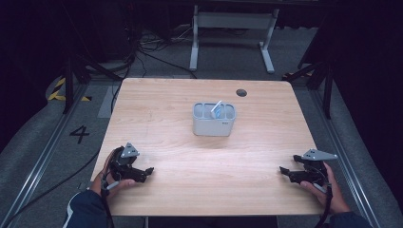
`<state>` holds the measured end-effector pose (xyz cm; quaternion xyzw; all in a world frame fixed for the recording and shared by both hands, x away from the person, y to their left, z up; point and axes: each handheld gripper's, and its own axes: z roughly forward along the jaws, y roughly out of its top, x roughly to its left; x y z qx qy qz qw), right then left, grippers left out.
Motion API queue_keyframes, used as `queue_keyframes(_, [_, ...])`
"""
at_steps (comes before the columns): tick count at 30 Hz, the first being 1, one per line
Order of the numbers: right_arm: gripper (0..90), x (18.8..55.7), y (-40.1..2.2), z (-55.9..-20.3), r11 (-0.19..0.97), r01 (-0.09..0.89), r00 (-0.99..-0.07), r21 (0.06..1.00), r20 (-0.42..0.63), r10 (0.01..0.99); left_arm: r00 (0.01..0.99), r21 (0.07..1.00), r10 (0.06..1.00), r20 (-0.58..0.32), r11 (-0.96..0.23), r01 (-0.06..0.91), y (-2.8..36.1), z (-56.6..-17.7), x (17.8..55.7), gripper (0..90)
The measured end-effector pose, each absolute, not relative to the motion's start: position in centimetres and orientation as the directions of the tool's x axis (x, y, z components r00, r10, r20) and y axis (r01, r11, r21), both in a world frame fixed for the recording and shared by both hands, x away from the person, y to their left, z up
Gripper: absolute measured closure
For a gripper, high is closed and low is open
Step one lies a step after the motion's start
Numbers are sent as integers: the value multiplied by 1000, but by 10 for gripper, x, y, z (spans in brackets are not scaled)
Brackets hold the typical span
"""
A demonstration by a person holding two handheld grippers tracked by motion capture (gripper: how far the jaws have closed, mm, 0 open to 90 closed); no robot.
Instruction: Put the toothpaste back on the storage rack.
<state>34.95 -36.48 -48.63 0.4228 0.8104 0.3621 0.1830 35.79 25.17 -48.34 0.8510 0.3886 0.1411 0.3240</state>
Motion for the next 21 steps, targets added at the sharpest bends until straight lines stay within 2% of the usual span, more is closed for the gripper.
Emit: queue_keyframes(21, [192, 350, -365, -486, 385, 550, -578, 741, 6, 816, 656, 657, 754, -9, -490, 573, 251, -483, 359, 2])
